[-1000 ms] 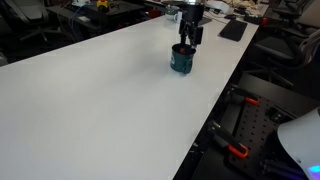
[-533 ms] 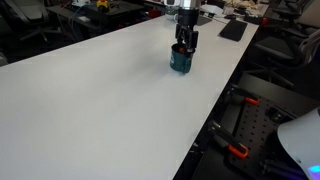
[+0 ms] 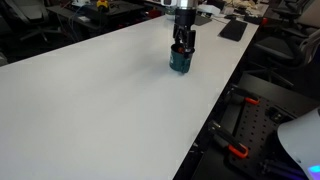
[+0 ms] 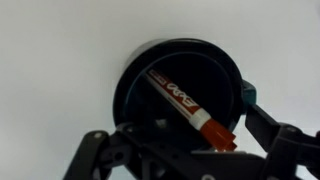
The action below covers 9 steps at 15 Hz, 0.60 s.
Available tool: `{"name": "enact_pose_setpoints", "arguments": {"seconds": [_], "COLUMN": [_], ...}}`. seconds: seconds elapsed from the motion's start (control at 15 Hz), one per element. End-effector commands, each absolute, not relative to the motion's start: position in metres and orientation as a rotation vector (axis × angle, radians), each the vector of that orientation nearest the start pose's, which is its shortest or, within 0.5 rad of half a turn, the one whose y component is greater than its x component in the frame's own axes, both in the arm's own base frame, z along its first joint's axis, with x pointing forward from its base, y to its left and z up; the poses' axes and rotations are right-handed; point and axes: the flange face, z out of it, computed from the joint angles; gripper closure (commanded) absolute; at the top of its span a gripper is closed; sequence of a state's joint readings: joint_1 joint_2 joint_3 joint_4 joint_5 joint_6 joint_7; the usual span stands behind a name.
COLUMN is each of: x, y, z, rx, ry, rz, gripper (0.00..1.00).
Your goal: Move the Sharpie to the table
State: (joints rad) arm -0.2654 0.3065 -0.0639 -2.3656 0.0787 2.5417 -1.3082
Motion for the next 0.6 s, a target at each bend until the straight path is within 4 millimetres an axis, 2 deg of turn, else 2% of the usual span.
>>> {"name": "enact_pose_setpoints", "arguments": {"seconds": [0.0, 0.2, 0.27, 0.33, 0.47, 0.53], "x": [0.4713, 0.471, 0.4715, 0.4718, 0.4722, 0.4722], "y": [-0.1576, -0.1576, -0.1577, -0.1575, -0.1573, -0.1574], "z": [0.1975, 0.2016, 0.2023, 0.2032, 0.2051, 0.2058], "rx": [-2.713, -2.717, -2.722, -2.724, -2.732, -2.734], "ry": [-1.266, -1.231, -1.219, -1.211, -1.196, -1.189], "rz": [0.11, 0.115, 0.118, 0.121, 0.123, 0.123], "gripper": [0.0, 0.0, 0.03, 0.24, 0.32, 0.4]}}
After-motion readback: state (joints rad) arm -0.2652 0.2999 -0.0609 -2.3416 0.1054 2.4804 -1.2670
